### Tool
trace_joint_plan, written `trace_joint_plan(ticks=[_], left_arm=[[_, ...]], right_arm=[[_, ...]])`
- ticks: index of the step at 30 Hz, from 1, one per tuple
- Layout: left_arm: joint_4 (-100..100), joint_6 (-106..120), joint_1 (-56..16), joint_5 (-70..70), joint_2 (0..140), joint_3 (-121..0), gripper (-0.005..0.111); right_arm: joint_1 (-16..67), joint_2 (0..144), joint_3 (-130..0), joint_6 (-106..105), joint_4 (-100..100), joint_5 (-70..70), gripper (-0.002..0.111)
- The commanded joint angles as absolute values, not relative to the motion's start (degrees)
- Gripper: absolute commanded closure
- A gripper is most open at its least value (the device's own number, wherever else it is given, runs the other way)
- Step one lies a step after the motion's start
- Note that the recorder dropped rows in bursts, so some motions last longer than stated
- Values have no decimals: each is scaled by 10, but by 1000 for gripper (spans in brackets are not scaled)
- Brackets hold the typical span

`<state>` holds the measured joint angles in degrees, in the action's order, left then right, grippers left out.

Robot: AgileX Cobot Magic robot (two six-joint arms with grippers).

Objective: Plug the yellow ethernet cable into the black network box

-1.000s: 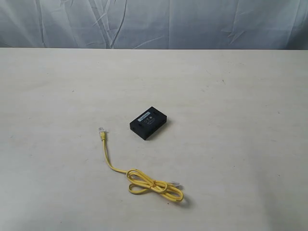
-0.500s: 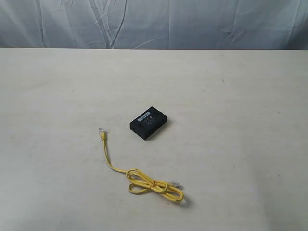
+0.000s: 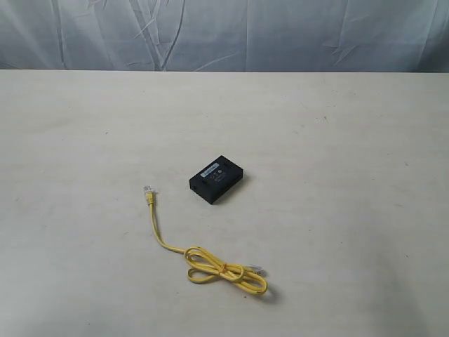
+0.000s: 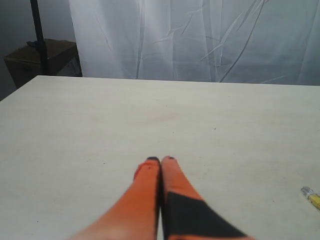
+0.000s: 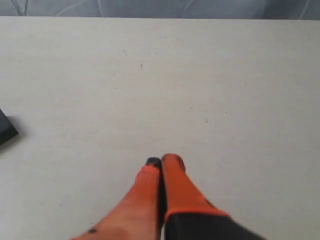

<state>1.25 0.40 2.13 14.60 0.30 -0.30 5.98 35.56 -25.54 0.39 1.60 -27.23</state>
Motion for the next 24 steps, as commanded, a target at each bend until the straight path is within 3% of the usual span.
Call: trace_joint_plan(ticks=[1, 4, 12, 24], left_arm=[[13, 4, 22, 141, 0, 0, 107], [13, 4, 22, 141, 0, 0, 107], [13, 4, 22, 139, 0, 0, 107], [13, 4, 22, 139, 0, 0, 107]], right_arm=[[57, 438, -271, 0, 13, -205, 109], [57, 493, -277, 0, -19, -187, 109], [70, 665, -415, 0, -69, -340, 109], [335, 957, -648, 0, -69, -471, 109]])
